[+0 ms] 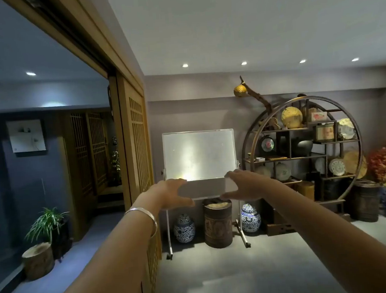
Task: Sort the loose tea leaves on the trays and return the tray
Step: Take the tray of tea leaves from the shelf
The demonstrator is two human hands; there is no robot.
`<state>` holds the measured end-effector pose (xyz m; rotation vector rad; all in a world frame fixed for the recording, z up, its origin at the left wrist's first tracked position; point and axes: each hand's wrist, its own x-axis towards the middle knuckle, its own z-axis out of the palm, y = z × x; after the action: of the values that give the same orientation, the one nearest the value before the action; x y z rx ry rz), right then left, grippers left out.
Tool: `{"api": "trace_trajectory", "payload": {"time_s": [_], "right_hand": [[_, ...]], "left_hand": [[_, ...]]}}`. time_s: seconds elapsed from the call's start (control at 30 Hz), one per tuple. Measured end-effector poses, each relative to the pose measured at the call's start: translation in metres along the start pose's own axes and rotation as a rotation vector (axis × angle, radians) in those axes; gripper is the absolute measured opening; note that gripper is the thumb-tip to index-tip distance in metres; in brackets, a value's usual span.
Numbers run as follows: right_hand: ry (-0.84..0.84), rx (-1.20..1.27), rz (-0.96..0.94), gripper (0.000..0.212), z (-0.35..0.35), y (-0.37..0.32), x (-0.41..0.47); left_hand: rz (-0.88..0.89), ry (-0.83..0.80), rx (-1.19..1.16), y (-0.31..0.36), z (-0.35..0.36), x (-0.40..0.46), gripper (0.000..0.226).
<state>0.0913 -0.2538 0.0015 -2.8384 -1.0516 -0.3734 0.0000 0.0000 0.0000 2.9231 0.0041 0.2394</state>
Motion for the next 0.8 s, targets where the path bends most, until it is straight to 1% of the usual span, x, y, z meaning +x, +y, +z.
{"api": "trace_trajectory", "payload": {"time_s": [0.13,0.2,0.37,0.53,0.6,0.7,0.8], "right_hand": [[-0.001,0.004,0.073,0.097,0.012,0.034,0.026],[-0.011,0.013,0.097,0.097,0.021,0.053,0.046],[0.015,-0.022,0.086,0.092,0.044,0.113,0.108],[0.015,-0.061,0.097,0.088,0.059,0.183,0.174],[0.028,-0.049,0.129,0.091,0.064,0.217,0.198],[0.040,-0.021,0.186,0.100,0.068,0.250,0.220],[0.011,-0.024,0.236,0.093,0.078,0.285,0.243]], "left_hand": [[0.085,0.015,0.091,0.005,0.009,0.047,0.092],[0.085,0.010,0.073,0.007,0.015,0.080,0.091],[0.102,-0.007,0.026,0.010,0.036,0.182,0.092],[0.140,0.003,0.060,0.026,0.051,0.298,0.090],[0.162,0.022,0.048,0.036,0.058,0.346,0.086],[0.201,0.021,0.027,0.048,0.069,0.392,0.084],[0.259,-0.017,0.021,0.057,0.084,0.443,0.087]]}}
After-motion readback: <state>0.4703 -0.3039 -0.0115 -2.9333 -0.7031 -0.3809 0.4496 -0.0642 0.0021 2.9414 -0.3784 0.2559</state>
